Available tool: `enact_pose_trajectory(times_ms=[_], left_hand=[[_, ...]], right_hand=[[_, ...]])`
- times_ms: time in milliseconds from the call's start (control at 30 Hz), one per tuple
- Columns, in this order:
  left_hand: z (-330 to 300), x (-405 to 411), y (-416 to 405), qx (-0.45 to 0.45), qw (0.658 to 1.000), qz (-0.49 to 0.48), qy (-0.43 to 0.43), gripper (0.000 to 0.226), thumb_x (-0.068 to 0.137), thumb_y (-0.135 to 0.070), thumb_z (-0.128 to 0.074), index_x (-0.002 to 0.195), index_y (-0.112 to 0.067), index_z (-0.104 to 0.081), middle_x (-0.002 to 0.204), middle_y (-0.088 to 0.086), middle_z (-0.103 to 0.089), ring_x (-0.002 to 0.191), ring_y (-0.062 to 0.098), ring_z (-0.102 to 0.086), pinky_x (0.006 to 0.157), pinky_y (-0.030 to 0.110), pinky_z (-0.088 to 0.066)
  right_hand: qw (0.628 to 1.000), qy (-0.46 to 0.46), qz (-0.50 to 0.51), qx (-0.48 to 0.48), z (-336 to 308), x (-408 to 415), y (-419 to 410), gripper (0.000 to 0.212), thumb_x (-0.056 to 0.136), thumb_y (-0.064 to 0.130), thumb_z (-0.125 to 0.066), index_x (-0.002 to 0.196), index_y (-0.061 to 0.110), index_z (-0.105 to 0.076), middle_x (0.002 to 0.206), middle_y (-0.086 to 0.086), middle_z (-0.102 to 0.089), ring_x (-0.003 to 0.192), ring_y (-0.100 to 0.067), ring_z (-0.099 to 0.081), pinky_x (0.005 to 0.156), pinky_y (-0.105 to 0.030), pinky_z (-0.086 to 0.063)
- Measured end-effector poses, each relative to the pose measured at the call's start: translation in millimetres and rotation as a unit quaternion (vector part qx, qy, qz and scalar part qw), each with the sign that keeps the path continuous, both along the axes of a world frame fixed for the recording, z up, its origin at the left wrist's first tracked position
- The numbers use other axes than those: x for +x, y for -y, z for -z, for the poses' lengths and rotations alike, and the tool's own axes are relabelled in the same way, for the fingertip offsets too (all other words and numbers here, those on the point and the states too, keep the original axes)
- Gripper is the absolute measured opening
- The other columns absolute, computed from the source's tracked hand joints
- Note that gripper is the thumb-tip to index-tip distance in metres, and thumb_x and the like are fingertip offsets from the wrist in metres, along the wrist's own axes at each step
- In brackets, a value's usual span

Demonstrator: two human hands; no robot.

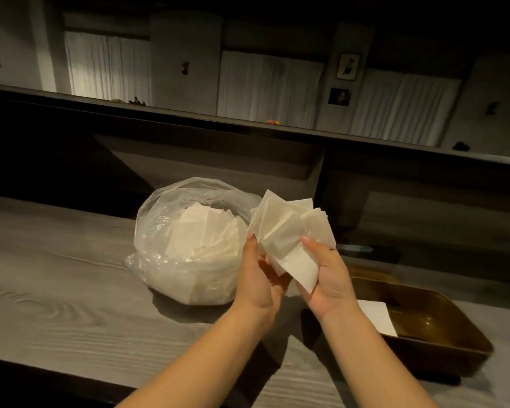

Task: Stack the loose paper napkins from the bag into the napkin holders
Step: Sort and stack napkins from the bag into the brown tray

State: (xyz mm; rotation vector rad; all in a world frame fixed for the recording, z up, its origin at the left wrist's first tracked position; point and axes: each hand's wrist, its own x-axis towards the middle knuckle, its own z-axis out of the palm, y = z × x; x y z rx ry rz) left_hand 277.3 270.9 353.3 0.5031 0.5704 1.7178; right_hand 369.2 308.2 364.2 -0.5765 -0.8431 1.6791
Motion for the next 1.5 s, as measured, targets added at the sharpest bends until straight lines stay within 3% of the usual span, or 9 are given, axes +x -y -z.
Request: enact_pose_trajectory(times_ms=[200, 333, 500, 633, 767, 1033, 1133, 1367, 1500], left_hand=[[32, -7, -25, -0.041, 0.999, 0.019, -0.019, 0.051, 0.097, -0.059, -0.035, 0.12, -0.023, -0.062, 0.111, 0.014, -0.073, 0.107, 0.033, -0.068, 0.096, 0.051, -0.051], [40, -28, -33, -0.041, 0.995, 0.081, -0.032, 0.058, 0.098, -0.056, -0.034, 0.129, -0.013, -0.058, 0.117, 0.016, -0.07, 0.101, 0.029, -0.07, 0.087, 0.043, -0.056], [42, -42, -35, -0.059, 0.981, 0.18, -0.051, 0.048, 0.096, -0.047, -0.053, 0.125, -0.012, -0.067, 0.117, 0.015, -0.066, 0.105, 0.031, -0.064, 0.107, 0.047, -0.04], [47, -48, -32, -0.063, 0.959, 0.24, -0.138, 0.034, 0.088, -0.039, -0.068, 0.109, -0.015, -0.076, 0.114, 0.015, -0.066, 0.105, 0.031, -0.063, 0.113, 0.054, -0.035], [43, -42, -27, -0.068, 0.961, 0.228, -0.14, 0.028, 0.084, -0.035, -0.066, 0.104, -0.015, -0.072, 0.094, 0.011, -0.073, 0.083, 0.025, -0.071, 0.079, 0.043, -0.054], [41, -32, -21, -0.015, 0.977, 0.09, -0.191, 0.02, 0.084, -0.024, -0.067, 0.1, -0.013, -0.07, 0.081, 0.004, -0.072, 0.084, 0.022, -0.065, 0.08, 0.041, -0.053], [41, -32, -23, -0.021, 0.982, 0.034, -0.184, 0.018, 0.092, -0.018, -0.061, 0.108, -0.017, -0.069, 0.103, 0.006, -0.074, 0.104, 0.029, -0.066, 0.085, 0.046, -0.058], [45, -27, -26, -0.053, 0.98, -0.003, -0.194, 0.035, 0.087, -0.005, -0.068, 0.12, -0.015, -0.064, 0.116, 0.007, -0.07, 0.107, 0.024, -0.068, 0.087, 0.044, -0.059], [45, -19, -25, -0.049, 0.98, 0.02, -0.19, 0.029, 0.086, -0.008, -0.069, 0.114, -0.013, -0.067, 0.105, 0.008, -0.074, 0.098, 0.024, -0.071, 0.086, 0.039, -0.058]], right_hand=[[0.999, 0.025, 0.027, -0.017, 32, 10, -9, 0.04, 0.082, 0.007, -0.065, 0.119, 0.023, -0.061, 0.115, -0.012, -0.07, 0.103, -0.033, -0.068, 0.085, -0.056, -0.056], [0.998, 0.055, 0.044, -0.001, 32, 22, -17, 0.041, 0.083, 0.005, -0.065, 0.119, 0.023, -0.06, 0.109, -0.009, -0.071, 0.099, -0.029, -0.068, 0.072, -0.045, -0.059], [0.998, 0.041, -0.052, 0.003, 29, 36, -13, 0.042, 0.069, 0.006, -0.063, 0.108, 0.02, -0.062, 0.088, -0.006, -0.075, 0.092, -0.03, -0.068, 0.073, -0.05, -0.057], [0.991, 0.097, -0.096, 0.0, 31, 38, -9, 0.047, 0.066, 0.007, -0.065, 0.111, 0.021, -0.063, 0.094, -0.007, -0.074, 0.091, -0.029, -0.069, 0.071, -0.047, -0.057], [0.986, 0.142, -0.09, -0.003, 32, 37, -9, 0.045, 0.07, 0.009, -0.069, 0.111, 0.025, -0.063, 0.1, -0.006, -0.074, 0.095, -0.028, -0.07, 0.073, -0.047, -0.058], [0.992, 0.114, 0.037, -0.026, 34, 36, -18, 0.034, 0.089, 0.001, -0.061, 0.113, 0.025, -0.061, 0.112, -0.007, -0.065, 0.103, -0.03, -0.064, 0.08, -0.047, -0.057], [0.995, 0.072, 0.061, -0.026, 34, 37, -19, 0.035, 0.09, 0.002, -0.061, 0.113, 0.029, -0.059, 0.116, -0.007, -0.064, 0.106, -0.031, -0.062, 0.08, -0.047, -0.058], [0.997, -0.038, 0.057, -0.048, 28, 37, -14, 0.05, 0.068, 0.015, -0.067, 0.115, 0.03, -0.057, 0.115, -0.01, -0.063, 0.107, -0.034, -0.062, 0.077, -0.051, -0.059], [0.996, -0.031, 0.048, -0.065, 26, 36, -11, 0.035, 0.082, 0.009, -0.064, 0.111, 0.027, -0.058, 0.112, -0.011, -0.065, 0.104, -0.035, -0.063, 0.067, -0.047, -0.061]])
